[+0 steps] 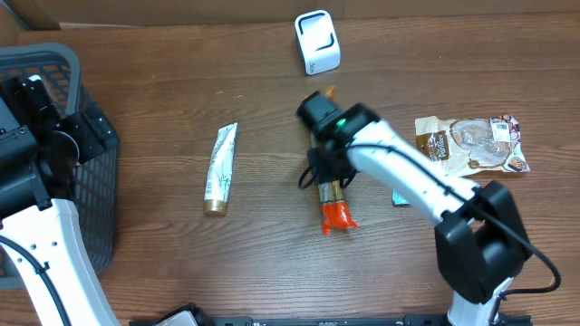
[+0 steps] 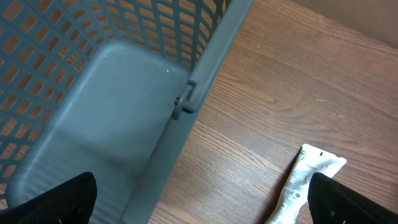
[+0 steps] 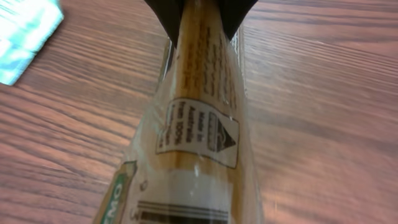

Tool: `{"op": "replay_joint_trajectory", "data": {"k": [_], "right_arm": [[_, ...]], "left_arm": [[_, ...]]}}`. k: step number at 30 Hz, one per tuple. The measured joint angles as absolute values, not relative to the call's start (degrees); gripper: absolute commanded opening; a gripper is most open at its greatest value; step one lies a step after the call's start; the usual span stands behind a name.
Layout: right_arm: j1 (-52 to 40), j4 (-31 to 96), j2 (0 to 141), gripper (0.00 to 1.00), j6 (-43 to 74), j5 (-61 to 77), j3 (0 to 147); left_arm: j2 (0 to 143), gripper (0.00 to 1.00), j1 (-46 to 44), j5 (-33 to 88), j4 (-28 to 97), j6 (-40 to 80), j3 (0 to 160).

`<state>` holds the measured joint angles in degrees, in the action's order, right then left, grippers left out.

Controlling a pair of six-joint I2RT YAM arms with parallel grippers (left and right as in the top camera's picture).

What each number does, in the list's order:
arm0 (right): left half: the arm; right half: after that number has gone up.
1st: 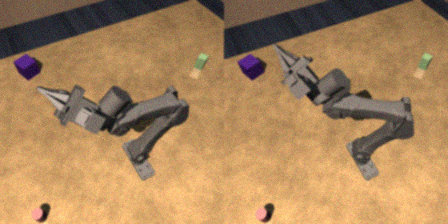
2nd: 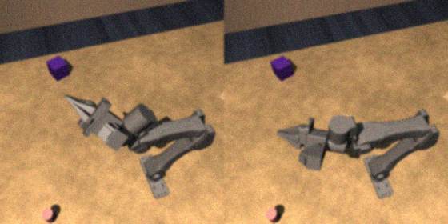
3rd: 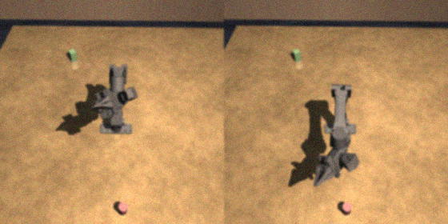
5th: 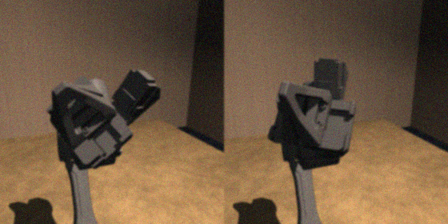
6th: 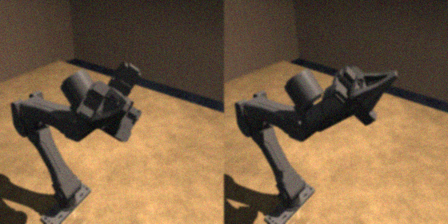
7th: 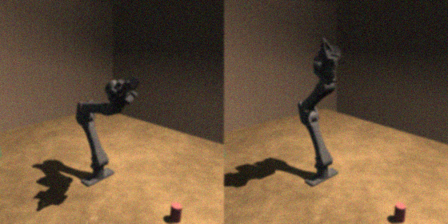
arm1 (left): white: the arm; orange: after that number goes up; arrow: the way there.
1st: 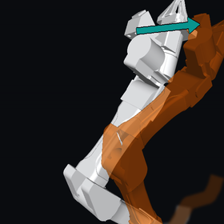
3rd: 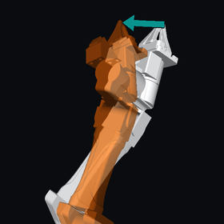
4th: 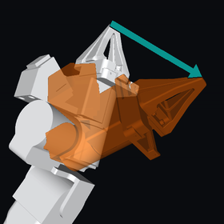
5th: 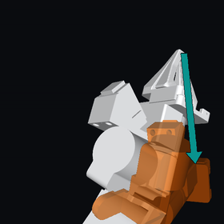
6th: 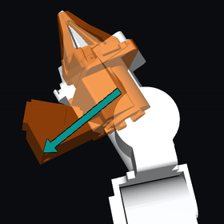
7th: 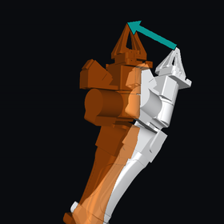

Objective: Scan the item barcode

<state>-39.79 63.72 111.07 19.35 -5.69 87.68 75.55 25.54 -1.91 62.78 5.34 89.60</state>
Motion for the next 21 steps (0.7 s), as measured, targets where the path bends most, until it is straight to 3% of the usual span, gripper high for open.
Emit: {"op": "replay_joint_trajectory", "data": {"k": [9,12,18,21], "right_arm": [[-51.42,61.95,116.99,0.06,16.43,-16.84,87.7],[-53.04,61.28,117.08,0.11,16.16,-17.39,87.7],[-55.53,59.2,117.69,0.31,15.79,-15.84,87.7],[-55.86,58.46,117.78,0.45,15.2,-13.58,87.7]], "left_arm": [[75.55,1.0,25.54,-1.91,62.76,5.34,89.6],[75.55,0.99,25.54,-1.91,62.78,5.32,89.6],[75.55,1.0,25.54,-1.91,62.78,5.32,89.6],[75.55,1.0,25.54,-1.91,62.78,5.34,89.6]]}}
